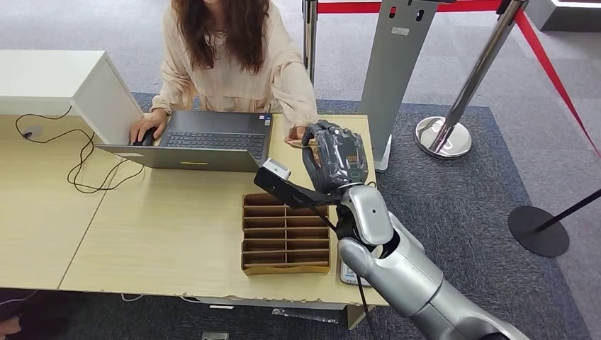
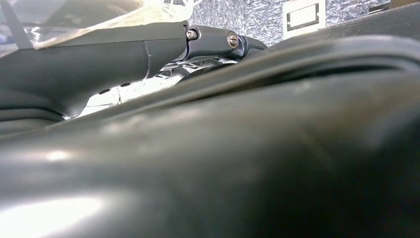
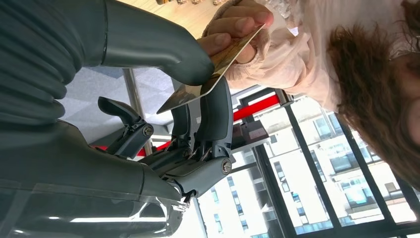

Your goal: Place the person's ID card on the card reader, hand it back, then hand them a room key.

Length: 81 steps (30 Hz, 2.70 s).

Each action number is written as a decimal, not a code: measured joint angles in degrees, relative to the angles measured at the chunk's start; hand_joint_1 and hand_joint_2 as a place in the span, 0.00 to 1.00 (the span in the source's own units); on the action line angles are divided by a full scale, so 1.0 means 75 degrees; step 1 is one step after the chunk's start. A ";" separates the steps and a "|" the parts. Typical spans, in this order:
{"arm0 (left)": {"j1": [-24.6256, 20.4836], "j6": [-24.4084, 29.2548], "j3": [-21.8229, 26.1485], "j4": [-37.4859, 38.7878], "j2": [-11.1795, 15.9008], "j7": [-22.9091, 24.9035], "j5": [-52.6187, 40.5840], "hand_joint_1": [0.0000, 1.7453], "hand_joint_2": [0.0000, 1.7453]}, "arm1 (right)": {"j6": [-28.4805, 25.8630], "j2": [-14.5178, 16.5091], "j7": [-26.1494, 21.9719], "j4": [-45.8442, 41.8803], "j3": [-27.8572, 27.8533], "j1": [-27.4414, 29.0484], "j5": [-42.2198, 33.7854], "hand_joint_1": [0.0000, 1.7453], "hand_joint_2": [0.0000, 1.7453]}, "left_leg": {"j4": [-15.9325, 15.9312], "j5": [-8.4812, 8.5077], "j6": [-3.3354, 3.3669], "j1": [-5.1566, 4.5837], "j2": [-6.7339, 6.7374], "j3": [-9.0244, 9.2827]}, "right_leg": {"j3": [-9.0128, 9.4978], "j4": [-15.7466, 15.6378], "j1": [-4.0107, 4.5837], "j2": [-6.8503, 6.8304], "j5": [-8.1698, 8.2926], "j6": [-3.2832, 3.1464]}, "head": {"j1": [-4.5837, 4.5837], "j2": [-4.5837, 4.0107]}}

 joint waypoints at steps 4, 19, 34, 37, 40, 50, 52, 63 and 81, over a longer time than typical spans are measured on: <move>0.0000 0.0000 -0.0001 0.0000 0.0000 -0.0001 -0.0002 0.00 0.00 | 0.0008 0.0000 0.0007 0.0007 0.0001 0.0000 0.0000 1.00 1.00 | 0.0000 0.0000 0.0000 0.0000 0.0000 0.0000 | 0.0000 0.0000 0.0000 0.0000 0.0000 0.0000 | 0.0000 0.0000; 0.0000 -0.0006 0.0001 0.0000 0.0000 -0.0006 -0.0002 0.00 0.00 | -0.0054 0.0041 -0.0010 0.0064 0.0005 0.0017 0.0014 0.00 1.00 | 0.0000 0.0000 0.0000 0.0000 0.0000 0.0002 | 0.0000 0.0000 0.0000 0.0000 0.0000 0.0000 | 0.0000 0.0000; 0.0036 0.0144 0.0007 0.0000 0.0005 -0.0008 0.0222 0.00 0.00 | -0.2174 -0.0081 -0.2890 -0.1742 -0.0282 0.2282 -0.3368 0.00 1.00 | 0.0000 -0.0003 0.0001 -0.0003 0.0001 0.0006 | -0.0003 -0.0002 0.0001 0.0000 -0.0005 0.0000 | 0.0000 0.0000; 0.0054 0.0209 0.0007 0.0002 0.0013 -0.0020 0.0293 0.00 0.00 | -0.2363 -0.0184 -0.4183 -0.2376 -0.0518 0.2966 -0.5577 0.00 1.00 | 0.0000 -0.0004 0.0001 -0.0003 0.0006 0.0001 | -0.0004 -0.0003 0.0000 0.0002 -0.0005 0.0001 | -0.0001 0.0000; 0.0056 0.0244 0.0008 0.0003 0.0018 -0.0025 0.0334 0.00 0.00 | -0.2313 -0.0290 -0.5071 -0.2855 -0.0757 0.3442 -0.7136 0.00 1.00 | 0.0000 -0.0005 0.0002 -0.0003 0.0015 0.0003 | -0.0004 -0.0003 0.0000 0.0005 -0.0005 0.0001 | -0.0001 0.0000; 0.0067 0.0352 0.0029 0.0003 0.0041 -0.0106 0.0577 0.00 0.00 | -0.1665 -0.0584 -0.7144 -0.3849 -0.1572 0.4878 -1.1221 0.00 1.00 | 0.0000 -0.0005 0.0002 -0.0002 0.0011 0.0001 | -0.0004 -0.0003 0.0000 0.0004 -0.0005 0.0001 | 0.0000 0.0000; 0.0066 0.0353 0.0052 0.0003 0.0041 -0.0105 0.0600 0.00 0.00 | -0.1700 -0.0639 -0.7149 -0.3925 -0.1593 0.4968 -1.1210 0.00 1.00 | 0.0000 -0.0004 0.0002 -0.0002 0.0012 0.0002 | -0.0004 -0.0003 0.0000 0.0004 -0.0005 0.0000 | 0.0000 0.0000; 0.0069 0.0397 0.0186 0.0003 0.0056 -0.0174 0.0702 0.00 0.00 | -0.1791 -0.0989 -0.7281 -0.3812 -0.1515 0.5271 -1.1449 0.00 1.00 | -0.0001 -0.0004 0.0002 -0.0002 0.0011 -0.0003 | -0.0004 -0.0003 0.0000 0.0003 -0.0005 0.0001 | 0.0000 0.0000; 0.0067 0.0399 0.0202 0.0003 0.0070 -0.0186 0.0716 0.00 0.00 | -0.1893 -0.1290 -0.7337 -0.3451 -0.1013 0.5239 -1.1632 0.00 1.00 | -0.0001 -0.0004 0.0002 -0.0001 0.0011 -0.0003 | -0.0004 -0.0003 0.0000 0.0004 -0.0005 0.0000 | 0.0000 0.0000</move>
